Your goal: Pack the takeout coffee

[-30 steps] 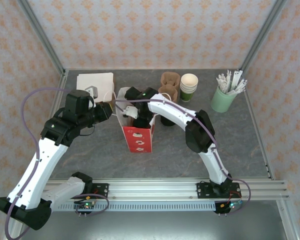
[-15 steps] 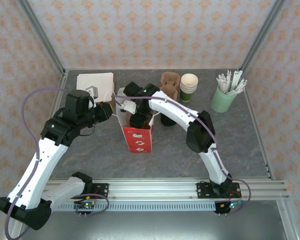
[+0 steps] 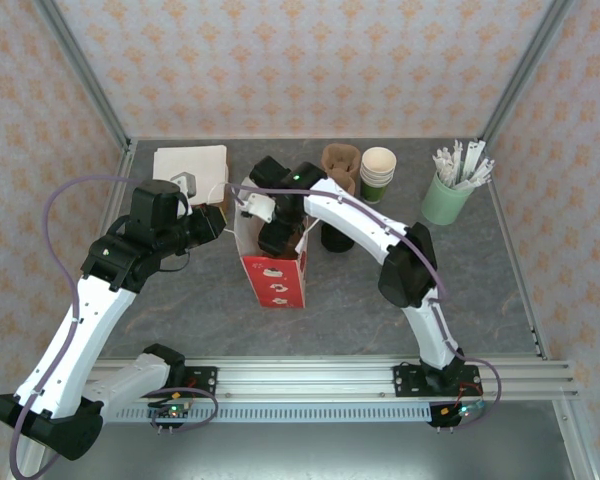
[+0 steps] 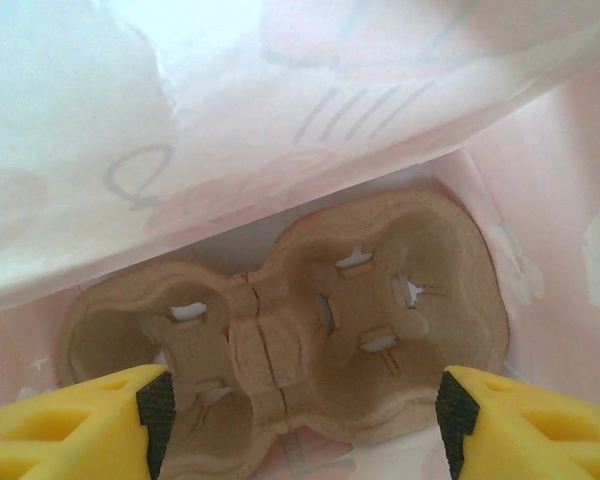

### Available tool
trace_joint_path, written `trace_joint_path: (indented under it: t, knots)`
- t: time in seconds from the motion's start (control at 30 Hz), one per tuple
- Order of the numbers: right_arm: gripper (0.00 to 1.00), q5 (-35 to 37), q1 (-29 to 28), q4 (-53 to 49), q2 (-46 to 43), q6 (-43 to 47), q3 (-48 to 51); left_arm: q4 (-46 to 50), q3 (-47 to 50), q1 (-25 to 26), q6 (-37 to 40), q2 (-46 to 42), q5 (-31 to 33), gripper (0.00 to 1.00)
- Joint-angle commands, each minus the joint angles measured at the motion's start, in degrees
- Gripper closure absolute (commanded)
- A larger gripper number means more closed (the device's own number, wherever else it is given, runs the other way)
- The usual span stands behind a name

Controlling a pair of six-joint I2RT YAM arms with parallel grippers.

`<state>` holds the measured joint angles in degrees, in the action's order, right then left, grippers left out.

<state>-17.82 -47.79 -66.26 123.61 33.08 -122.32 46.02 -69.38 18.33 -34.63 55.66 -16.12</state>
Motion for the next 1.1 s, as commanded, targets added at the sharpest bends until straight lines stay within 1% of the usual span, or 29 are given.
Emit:
trace_joint_path:
  t: [0.0, 0.53, 0.8, 1.07]
  knots:
    - [0.28, 0.03, 0.42, -2.09, -3.11, -0.29, -2.45, 0.39, -1.24, -0.22, 0.07, 0.15, -0.18, 0.84]
    - [0.21, -1.04, 1.10, -1.64, -6.51, -1.79, -4.01, -0.75, -0.29, 0.11, -1.05, 0.02, -0.84, 0.84]
    - [0.20, -3.53, 1.56, 0.81, -7.32, -3.54, -3.72, -1.35, -1.02, 0.83, -1.48, 0.24, -1.19, 0.84]
    - [0.20, -6.33, 2.52, 3.12, -10.20, -5.14, -4.55, -1.99, -2.50, 2.44, -2.11, 1.10, -1.21, 0.84]
